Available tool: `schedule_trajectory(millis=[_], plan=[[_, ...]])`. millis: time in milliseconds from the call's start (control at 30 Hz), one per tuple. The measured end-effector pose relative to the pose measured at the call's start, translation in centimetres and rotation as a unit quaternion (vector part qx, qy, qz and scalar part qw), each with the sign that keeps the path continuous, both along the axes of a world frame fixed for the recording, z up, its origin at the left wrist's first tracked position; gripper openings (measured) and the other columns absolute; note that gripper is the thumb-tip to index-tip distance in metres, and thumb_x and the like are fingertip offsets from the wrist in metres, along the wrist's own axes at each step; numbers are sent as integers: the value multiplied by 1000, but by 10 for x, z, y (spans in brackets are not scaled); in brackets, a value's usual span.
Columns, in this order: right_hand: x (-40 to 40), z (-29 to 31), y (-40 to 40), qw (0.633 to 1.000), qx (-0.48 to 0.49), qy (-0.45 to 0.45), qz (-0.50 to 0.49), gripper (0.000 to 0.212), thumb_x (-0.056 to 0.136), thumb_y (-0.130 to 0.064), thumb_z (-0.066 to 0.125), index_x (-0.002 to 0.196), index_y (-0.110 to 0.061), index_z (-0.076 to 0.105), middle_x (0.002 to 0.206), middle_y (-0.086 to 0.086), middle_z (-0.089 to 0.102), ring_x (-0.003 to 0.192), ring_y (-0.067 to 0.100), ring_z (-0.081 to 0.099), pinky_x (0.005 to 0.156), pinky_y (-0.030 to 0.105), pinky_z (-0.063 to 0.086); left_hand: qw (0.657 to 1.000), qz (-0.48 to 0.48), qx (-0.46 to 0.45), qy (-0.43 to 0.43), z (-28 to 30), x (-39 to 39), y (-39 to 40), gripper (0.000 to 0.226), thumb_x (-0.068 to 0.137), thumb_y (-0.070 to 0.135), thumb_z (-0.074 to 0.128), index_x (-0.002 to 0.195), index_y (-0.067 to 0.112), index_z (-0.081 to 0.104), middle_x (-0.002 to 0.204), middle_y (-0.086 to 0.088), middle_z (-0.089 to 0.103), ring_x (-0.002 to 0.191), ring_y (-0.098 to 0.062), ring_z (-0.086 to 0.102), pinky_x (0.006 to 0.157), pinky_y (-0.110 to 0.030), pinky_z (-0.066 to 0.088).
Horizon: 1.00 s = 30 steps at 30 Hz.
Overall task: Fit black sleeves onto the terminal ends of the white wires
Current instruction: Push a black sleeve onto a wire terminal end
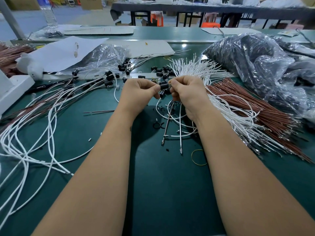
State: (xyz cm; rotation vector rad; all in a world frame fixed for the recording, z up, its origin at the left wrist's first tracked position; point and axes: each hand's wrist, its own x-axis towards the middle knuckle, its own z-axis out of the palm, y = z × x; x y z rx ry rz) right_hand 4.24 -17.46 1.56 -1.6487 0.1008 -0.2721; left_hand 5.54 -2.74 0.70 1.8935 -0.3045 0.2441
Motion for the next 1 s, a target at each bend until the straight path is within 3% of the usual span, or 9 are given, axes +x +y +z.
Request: schedule_trajectory(millis=[200, 300, 400, 500, 600, 800, 1000], plan=[[0, -3, 3, 998, 54, 20, 1, 18, 97, -7, 53, 82, -10, 62, 65, 3, 58, 54, 10, 54, 52, 19, 48, 1000, -6, -4, 1, 0, -2, -2, 17, 87, 17, 68, 70, 19, 71, 65, 3, 70, 65, -15, 55, 68, -26, 47], [0, -2, 9, 997, 81, 10, -17, 20, 98, -9, 50, 82, -12, 62, 65, 2, 58, 54, 9, 54, 51, 19, 48, 1000, -8, -5, 1, 0, -2, -5, 20, 89, 17, 66, 70, 19, 70, 55, 11, 65, 51, -2, 47, 56, -14, 40], [1, -1, 12, 997, 15, -10, -76, 18, 99, -15, 48, 85, -16, 59, 73, 1, 60, 61, 10, 55, 60, 26, 51, 1000, -3, 5, 14, 1, 0, -6, 20, 91, 16, 62, 72, 17, 69, 46, 17, 57, 39, 1, 36, 43, -7, 30], [1, -2, 11, 990, -57, -29, -127, 13, 100, -19, 45, 92, -18, 56, 87, 6, 64, 74, 16, 57, 71, 38, 51, 995, -4, -77, 59, 3, 3, -4, 20, 87, 6, 59, 77, 19, 70, 59, 10, 65, 49, -5, 37, 45, -14, 32], [2, -2, 12, 988, -72, -45, -128, 11, 99, -18, 47, 97, -16, 57, 92, 6, 65, 78, 17, 58, 65, 31, 47, 978, -60, -184, 78, 7, 4, -3, 23, 88, 0, 57, 83, 20, 68, 70, 4, 70, 55, -6, 46, 53, -17, 37], [0, 0, 13, 988, -60, -47, -135, 14, 96, -15, 48, 88, -24, 54, 91, 6, 66, 77, 17, 60, 62, 27, 47, 965, -146, -211, 49, 5, 5, -5, 16, 95, 9, 55, 90, 23, 62, 87, 5, 72, 92, -17, 56, 86, -32, 38], [-3, 2, 15, 987, -68, -75, -123, 14, 96, -14, 52, 87, -23, 58, 84, 9, 68, 70, 20, 62, 67, 35, 53, 950, -175, -254, 47, 7, 3, -6, 18, 96, 9, 53, 88, 24, 60, 88, 8, 72, 94, -16, 55, 91, -34, 37]])
